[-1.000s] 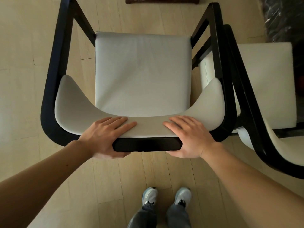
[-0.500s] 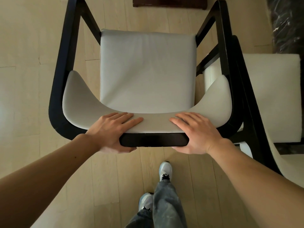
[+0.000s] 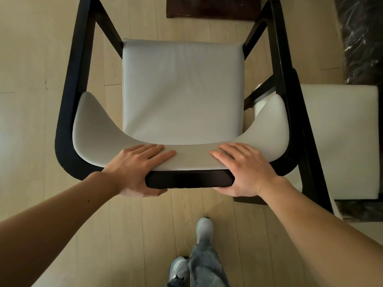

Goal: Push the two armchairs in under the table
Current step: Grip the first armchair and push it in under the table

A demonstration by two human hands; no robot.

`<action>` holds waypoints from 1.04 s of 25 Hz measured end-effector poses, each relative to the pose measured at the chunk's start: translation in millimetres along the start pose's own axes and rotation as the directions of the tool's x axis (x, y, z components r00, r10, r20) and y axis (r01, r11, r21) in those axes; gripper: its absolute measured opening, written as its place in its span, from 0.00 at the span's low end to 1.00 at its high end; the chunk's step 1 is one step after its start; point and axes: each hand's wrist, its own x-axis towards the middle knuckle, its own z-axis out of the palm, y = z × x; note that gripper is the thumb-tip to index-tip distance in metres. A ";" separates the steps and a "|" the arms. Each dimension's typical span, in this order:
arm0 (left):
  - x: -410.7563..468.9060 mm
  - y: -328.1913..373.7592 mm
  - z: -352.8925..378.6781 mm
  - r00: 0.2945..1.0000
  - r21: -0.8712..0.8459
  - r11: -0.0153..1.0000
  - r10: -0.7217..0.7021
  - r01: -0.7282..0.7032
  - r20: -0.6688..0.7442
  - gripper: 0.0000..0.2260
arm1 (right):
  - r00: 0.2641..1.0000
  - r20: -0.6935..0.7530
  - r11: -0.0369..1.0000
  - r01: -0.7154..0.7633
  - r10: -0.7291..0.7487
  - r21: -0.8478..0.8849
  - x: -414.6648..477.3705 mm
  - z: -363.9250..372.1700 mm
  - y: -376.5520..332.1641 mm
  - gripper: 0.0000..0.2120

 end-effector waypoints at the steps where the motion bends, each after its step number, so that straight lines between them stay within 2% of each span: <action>1: 3.4 -2.2 -1.8 1.000 -0.003 1.000 -0.004 0.004 0.005 0.42 | 1.000 0.011 1.000 -0.001 0.001 -0.001 3.7 -2.1 2.7 0.39; 16: 62.4 -45.5 -31.7 1.000 0.005 1.000 -0.019 0.019 -0.009 0.42 | 0.998 0.055 1.000 0.009 -0.008 -0.008 65.1 -30.9 54.6 0.41; 26: 99.9 -73.4 -51.1 0.999 0.034 0.999 -0.012 0.013 -0.038 0.42 | 0.999 0.009 0.999 0.032 -0.032 -0.007 104.9 -50.3 86.2 0.39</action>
